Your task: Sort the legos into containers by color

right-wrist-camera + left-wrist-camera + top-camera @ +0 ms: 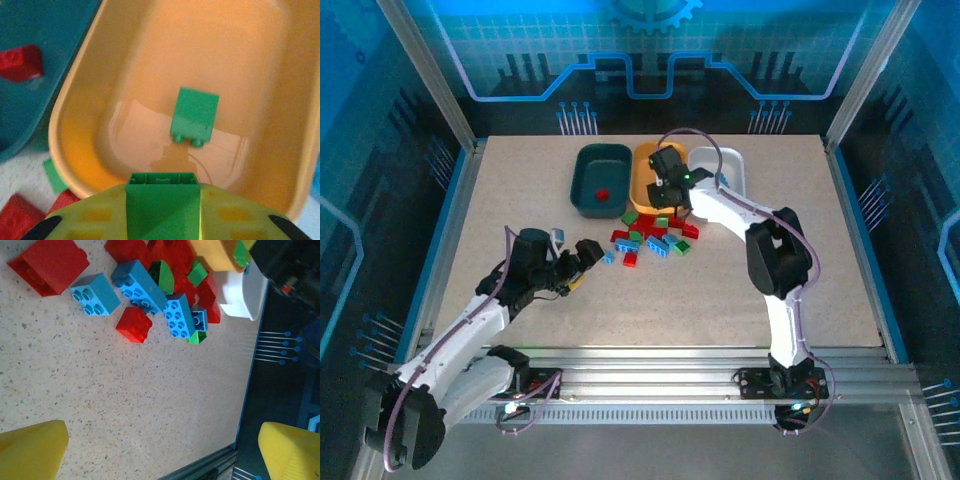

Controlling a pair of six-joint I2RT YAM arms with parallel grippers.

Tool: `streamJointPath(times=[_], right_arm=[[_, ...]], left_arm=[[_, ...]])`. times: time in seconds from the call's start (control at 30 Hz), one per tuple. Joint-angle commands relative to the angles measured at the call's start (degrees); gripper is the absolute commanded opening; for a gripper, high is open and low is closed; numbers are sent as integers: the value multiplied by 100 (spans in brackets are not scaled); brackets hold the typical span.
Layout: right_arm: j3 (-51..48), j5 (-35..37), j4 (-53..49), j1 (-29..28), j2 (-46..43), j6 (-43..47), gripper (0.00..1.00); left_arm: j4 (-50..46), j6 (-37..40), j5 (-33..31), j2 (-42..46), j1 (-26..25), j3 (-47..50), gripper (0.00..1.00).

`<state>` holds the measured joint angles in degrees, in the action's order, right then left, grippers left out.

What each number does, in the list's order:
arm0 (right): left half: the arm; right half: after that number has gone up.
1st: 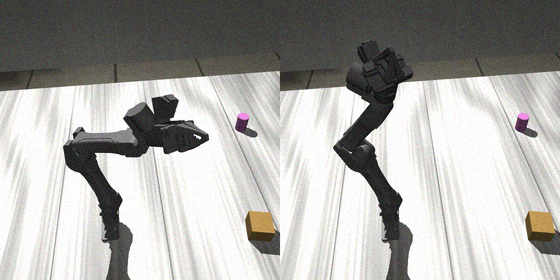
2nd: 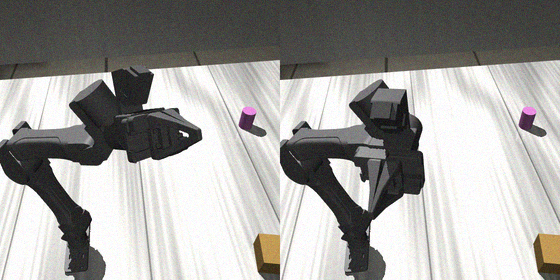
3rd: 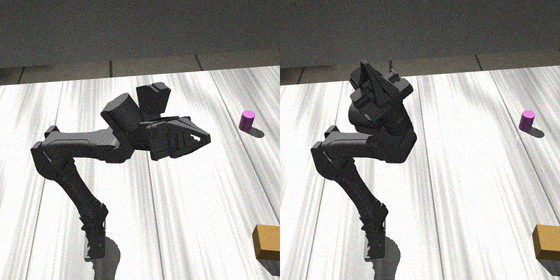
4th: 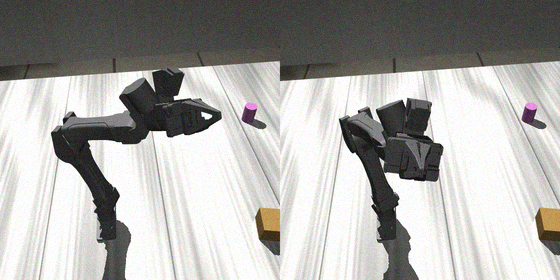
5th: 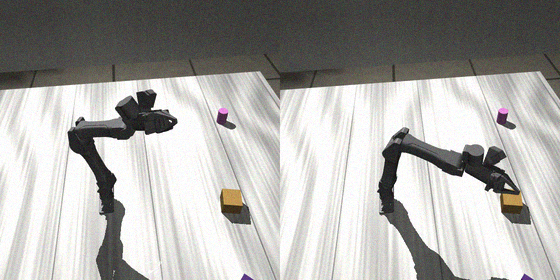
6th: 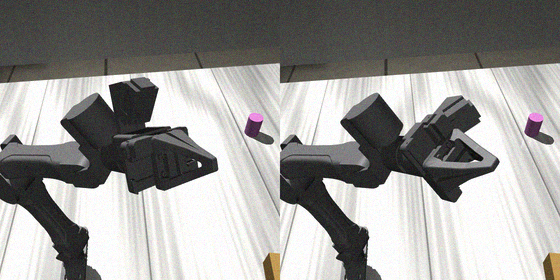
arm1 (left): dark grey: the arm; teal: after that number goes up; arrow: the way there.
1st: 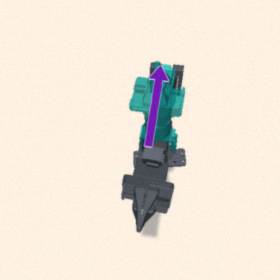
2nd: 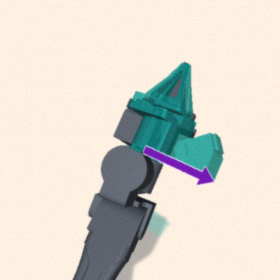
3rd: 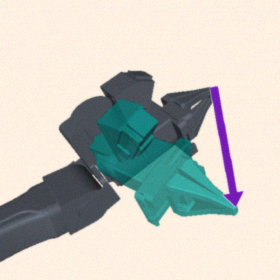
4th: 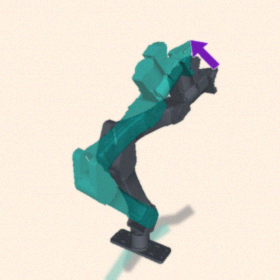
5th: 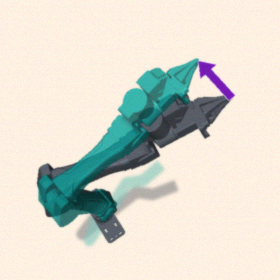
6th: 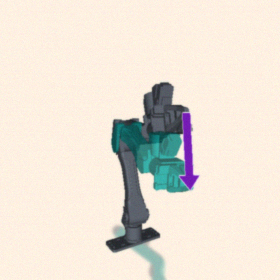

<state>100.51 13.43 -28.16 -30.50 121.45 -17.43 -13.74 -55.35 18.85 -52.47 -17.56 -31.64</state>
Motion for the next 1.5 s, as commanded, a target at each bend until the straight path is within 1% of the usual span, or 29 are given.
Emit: streamJointPath(times=[0.0,0.03,0.07,0.1,0.13,0.17,0.23,0.33,0.37,0.43,0.5,0.6,0.67,0.73,0.8,0.93,1.07,1.1,1.17,1.27,1.33,1.47], right_arm=[[861,-270,-426,154,471,45,32],[1093,-324,-497,196,618,18,32],[1353,-367,-567,236,777,31,35],[1633,-418,-657,253,926,59,44],[1902,-438,-809,261,1065,90,57],[2198,-424,-1039,251,1152,107,66],[2254,-342,-1125,213,1119,158,69],[1358,-384,-704,153,399,102,71],[966,-413,-559,126,77,27,71],[125,-415,-284,47,-550,-127,71],[-949,-394,109,-57,-1332,-301,71],[-2313,-560,547,-96,-2295,-626,71],[-3001,-609,636,-88,-2780,-732,71],[-3502,-596,605,-75,-3187,-757,71],[-3969,-595,585,-79,-3601,-771,71],[-4610,-640,602,-61,-4267,-870,71],[-4950,-654,525,-55,-4799,-911,71],[-4979,-642,495,-55,-4929,-903,71],[-5143,-627,395,-58,-5164,-861,72],[-5270,-602,317,-58,-5444,-808,72],[-5295,-596,244,-61,-5549,-804,72],[-5431,-605,171,-72,-5823,-887,72]], left_arm=[[-208,129,3,80,77,109,99],[-208,145,3,64,86,126,99],[-200,167,-4,24,94,147,99],[-186,166,-17,-35,103,162,99],[-185,174,-37,-99,112,162,99],[-198,170,-63,-203,122,150,99],[-264,177,-145,-422,130,59,99],[-472,309,-482,-792,139,-246,99],[-624,408,-690,-959,143,-435,99],[-1016,665,-1141,-1329,139,-870,99],[-1465,1044,-1568,-1865,139,-1416,96],[-1844,1520,-1870,-2719,115,-2106,87],[-1902,1770,-2023,-3208,79,-2431,82],[-2049,2071,-2254,-3669,13,-2786,78],[-2230,2360,-2525,-4075,-96,-3102,78],[-2363,2728,-2802,-4682,-281,-3473,77],[-2275,2843,-2940,-5054,-288,-3467,74],[-2225,2855,-2974,-5109,-283,-3437,71],[-2166,2794,-2923,-5192,-285,-3390,63],[-1867,2735,-2894,-5177,-281,-3148,58],[-1733,2774,-2857,-5240,-281,-3052,55],[-1531,2793,-2693,-5245,-283,-2900,55]])
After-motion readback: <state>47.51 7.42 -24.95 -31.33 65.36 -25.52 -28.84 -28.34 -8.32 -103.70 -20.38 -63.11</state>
